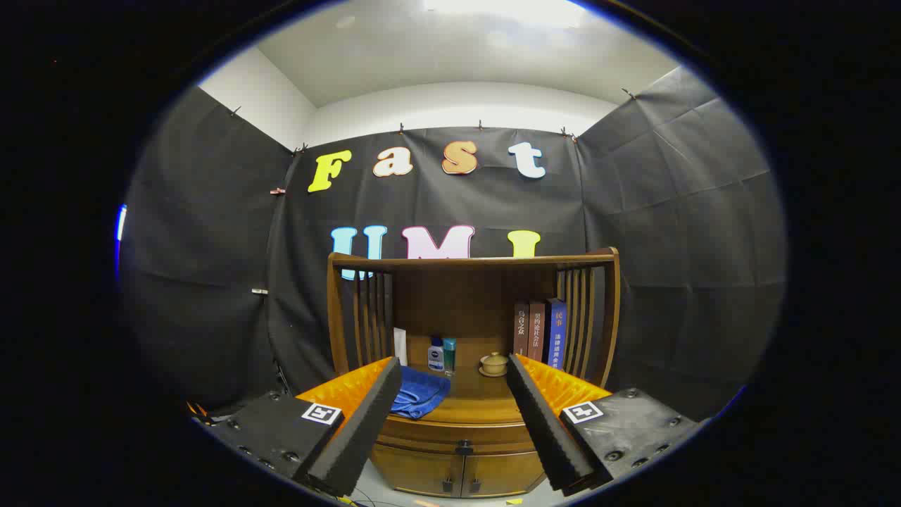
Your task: Pull open the drawer, take out the items inside it, and place them on the countertop above the cabinet.
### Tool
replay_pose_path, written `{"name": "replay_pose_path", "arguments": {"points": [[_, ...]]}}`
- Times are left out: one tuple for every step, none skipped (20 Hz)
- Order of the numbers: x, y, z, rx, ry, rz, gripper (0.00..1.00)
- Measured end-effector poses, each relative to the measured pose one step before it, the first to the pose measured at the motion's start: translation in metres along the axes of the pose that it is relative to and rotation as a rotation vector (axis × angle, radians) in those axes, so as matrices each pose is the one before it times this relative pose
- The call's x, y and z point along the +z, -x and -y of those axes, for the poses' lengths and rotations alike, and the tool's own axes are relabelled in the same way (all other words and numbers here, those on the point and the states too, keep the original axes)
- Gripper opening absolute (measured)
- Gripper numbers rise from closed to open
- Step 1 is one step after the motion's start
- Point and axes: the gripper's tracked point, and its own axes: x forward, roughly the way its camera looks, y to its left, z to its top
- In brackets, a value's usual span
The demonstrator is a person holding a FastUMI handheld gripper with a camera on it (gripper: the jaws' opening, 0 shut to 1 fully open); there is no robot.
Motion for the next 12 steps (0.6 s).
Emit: {"name": "replay_pose_path", "arguments": {"points": [[0.00062, 0.00077, 0.00229, -0.00403, -0.00399, 0.00034, 0.98], [0.00018, 0.0002, 0.00159, -0.00099, -0.003, -0.00001, 0.98], [-0.00032, -0.0005, 0.0012, -0.00336, -0.00005, 0.0014, 0.98], [-0.00089, -0.00009, 0.00253, -0.00435, 0.0041, -0.00167, 0.98], [0.00066, -0.00038, 0.00088, -0.00281, 0.0044, 0.00075, 0.98], [0.00069, 0.00106, 0.00131, -0.00089, 0.00329, 0.00047, 0.98], [0.00085, -0.00064, 0.00088, 0.00051, 0.00028, 0.00113, 0.98], [0.00131, 0.00045, 0.0006, 0.00208, -0.0025, 0.00243, 0.98], [0.00095, -0.00082, 0.00051, 0.00129, -0.00261, 0.00137, 0.98], [0.00067, 0.00019, 0.00031, 0.00033, -0.00121, 0.00039, 0.98], [-0.00014, 0.00037, 0.00047, 0.00041, 0.00058, -0.00107, 0.98], [-0.00006, 0.00037, 0.00094, -0.00203, 0.00208, -0.00204, 0.98]]}}
